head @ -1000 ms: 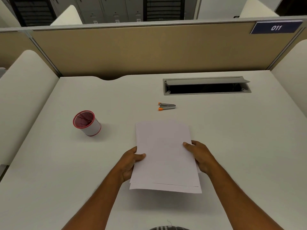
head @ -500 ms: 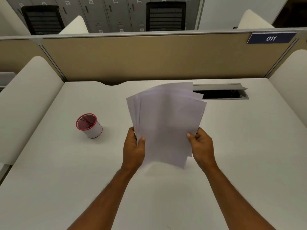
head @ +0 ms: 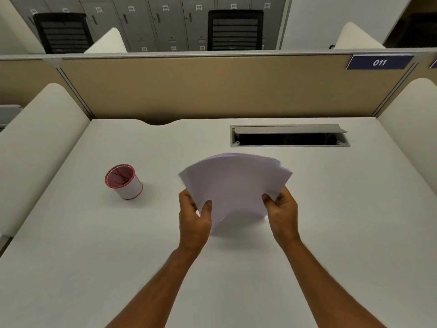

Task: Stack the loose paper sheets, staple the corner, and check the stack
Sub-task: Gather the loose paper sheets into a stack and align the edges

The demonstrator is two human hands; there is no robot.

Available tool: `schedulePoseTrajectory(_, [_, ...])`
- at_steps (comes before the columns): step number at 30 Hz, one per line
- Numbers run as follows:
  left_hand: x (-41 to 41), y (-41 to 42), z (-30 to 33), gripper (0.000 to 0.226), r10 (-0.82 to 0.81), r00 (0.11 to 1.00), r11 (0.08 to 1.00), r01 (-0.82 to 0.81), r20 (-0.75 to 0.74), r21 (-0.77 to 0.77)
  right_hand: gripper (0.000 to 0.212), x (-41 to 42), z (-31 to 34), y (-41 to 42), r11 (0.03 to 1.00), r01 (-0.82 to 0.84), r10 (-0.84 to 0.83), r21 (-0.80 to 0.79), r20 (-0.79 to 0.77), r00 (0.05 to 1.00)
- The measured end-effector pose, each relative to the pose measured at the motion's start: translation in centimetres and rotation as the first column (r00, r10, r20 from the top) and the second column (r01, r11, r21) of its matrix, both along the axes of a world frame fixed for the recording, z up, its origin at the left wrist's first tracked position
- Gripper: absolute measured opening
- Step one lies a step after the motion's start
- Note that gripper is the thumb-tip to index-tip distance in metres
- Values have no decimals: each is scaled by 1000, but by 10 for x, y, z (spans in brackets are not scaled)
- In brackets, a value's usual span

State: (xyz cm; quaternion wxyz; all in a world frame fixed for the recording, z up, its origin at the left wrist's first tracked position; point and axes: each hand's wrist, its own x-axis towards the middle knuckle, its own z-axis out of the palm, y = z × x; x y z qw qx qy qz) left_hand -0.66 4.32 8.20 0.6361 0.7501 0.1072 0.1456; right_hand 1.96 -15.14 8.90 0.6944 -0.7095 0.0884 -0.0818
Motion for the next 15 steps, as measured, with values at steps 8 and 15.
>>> schedulePoseTrajectory(8, [8,-8,-4,38,0,999,1000,0,-45,-9,31,9,-7,0,1000,-4,4,-25,-29,1000])
schedulePoseTrajectory(15, [11,-8,-6,34,12,999,999,-14,-47,-49,31,14,-12,-5,1000,-16,15,-16,-52,999])
